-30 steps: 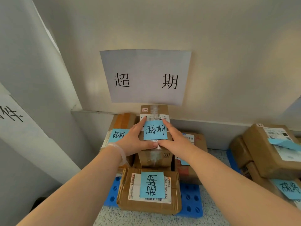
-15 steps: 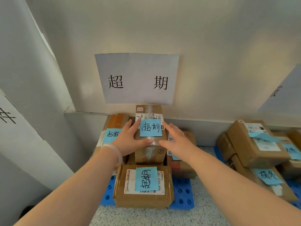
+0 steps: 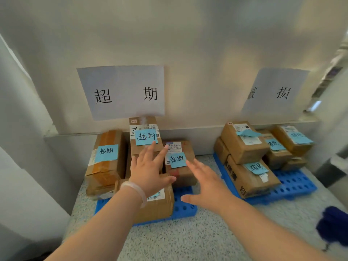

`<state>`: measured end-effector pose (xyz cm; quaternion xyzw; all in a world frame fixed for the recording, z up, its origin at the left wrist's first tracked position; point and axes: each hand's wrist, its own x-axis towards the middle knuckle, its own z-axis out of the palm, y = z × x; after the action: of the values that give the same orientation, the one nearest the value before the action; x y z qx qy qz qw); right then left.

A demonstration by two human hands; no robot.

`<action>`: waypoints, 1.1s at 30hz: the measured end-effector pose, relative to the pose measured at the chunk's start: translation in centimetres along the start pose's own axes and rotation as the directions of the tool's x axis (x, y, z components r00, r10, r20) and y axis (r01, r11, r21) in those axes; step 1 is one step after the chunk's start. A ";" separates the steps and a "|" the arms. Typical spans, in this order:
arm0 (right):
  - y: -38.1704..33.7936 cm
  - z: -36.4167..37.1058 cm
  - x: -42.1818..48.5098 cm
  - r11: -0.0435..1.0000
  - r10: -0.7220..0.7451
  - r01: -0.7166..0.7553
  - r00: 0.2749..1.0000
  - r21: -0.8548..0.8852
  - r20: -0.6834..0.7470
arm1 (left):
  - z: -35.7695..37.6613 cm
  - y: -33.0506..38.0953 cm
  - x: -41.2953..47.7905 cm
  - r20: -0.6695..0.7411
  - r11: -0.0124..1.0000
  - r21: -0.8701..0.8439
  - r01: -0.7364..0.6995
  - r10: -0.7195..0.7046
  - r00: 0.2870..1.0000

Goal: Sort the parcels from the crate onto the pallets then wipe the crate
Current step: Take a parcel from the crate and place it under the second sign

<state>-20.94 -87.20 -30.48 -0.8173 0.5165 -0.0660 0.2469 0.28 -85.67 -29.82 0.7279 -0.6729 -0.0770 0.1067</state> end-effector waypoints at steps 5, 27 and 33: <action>2.5 -1.0 -5.7 0.998 0.053 -0.054 0.996 -0.015 -0.067 | 0.3 4.7 -2.8 -0.061 0.997 0.069 -0.030 0.035 0.998; 24.5 -7.7 -52.8 0.759 0.627 -0.647 0.696 0.072 -0.349 | 12.4 50.5 -26.6 0.245 0.632 -0.109 -0.768 0.765 0.595; 28.4 -5.4 -59.6 0.618 0.782 -0.749 0.557 0.240 -0.279 | 16.1 58.2 -30.4 0.307 0.511 -0.147 -0.847 0.837 0.452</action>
<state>-73.23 -46.55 -30.38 -0.4722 0.8518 -0.1231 0.1906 -62.46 -60.35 -31.28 0.2759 -0.9525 -0.1292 0.0032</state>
